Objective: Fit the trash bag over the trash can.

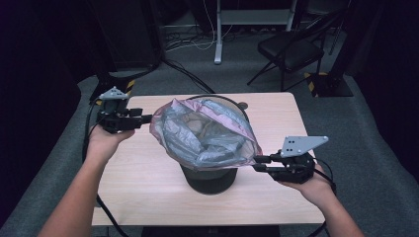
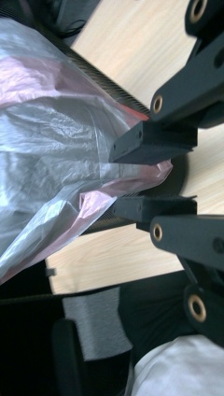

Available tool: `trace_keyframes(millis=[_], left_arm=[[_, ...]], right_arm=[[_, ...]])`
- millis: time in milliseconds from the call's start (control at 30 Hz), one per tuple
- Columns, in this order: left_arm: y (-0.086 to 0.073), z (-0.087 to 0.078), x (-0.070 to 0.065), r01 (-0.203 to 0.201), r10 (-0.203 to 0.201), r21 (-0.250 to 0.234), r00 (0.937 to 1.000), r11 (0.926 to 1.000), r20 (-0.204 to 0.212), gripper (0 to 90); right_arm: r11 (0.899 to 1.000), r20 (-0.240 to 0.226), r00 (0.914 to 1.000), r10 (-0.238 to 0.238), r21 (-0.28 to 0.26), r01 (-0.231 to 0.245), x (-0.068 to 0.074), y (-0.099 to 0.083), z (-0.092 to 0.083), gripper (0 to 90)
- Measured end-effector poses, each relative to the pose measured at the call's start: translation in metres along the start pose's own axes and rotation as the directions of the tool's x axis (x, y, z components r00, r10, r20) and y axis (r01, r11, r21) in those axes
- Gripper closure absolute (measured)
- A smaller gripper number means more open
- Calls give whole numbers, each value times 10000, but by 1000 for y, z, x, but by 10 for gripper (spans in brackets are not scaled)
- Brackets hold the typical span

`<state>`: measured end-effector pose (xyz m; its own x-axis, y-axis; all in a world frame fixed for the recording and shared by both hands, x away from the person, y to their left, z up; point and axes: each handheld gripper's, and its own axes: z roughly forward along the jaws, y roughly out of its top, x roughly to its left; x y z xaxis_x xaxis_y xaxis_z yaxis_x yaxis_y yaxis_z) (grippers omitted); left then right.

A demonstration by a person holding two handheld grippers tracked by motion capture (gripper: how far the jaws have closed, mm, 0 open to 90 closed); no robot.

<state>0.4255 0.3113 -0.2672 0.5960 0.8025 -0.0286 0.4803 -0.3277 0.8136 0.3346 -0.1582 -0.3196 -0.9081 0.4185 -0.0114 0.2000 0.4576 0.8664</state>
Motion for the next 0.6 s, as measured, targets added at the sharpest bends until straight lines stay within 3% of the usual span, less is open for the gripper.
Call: trace_keyframes(millis=[167,300,500,600], left_arm=[[3,-8,-19,-376,395,-248,9961,9990,784,445],[8,-1,-33,-552,579,-266,9913,9981,1186,420],[8,21,-38,-387,382,2,9876,9993,1521,394],[5,32,-37,-362,329,197,9886,9992,1468,397]], right_arm=[[9963,-110,9982,-586,-630,578,13,18,-13,607],[9921,338,9949,-955,-788,979,18,34,-12,541],[9848,1595,9818,-1027,-1223,1229,4,58,-3,455],[9871,1780,9772,-1160,-884,1333,-4,65,9,447]])
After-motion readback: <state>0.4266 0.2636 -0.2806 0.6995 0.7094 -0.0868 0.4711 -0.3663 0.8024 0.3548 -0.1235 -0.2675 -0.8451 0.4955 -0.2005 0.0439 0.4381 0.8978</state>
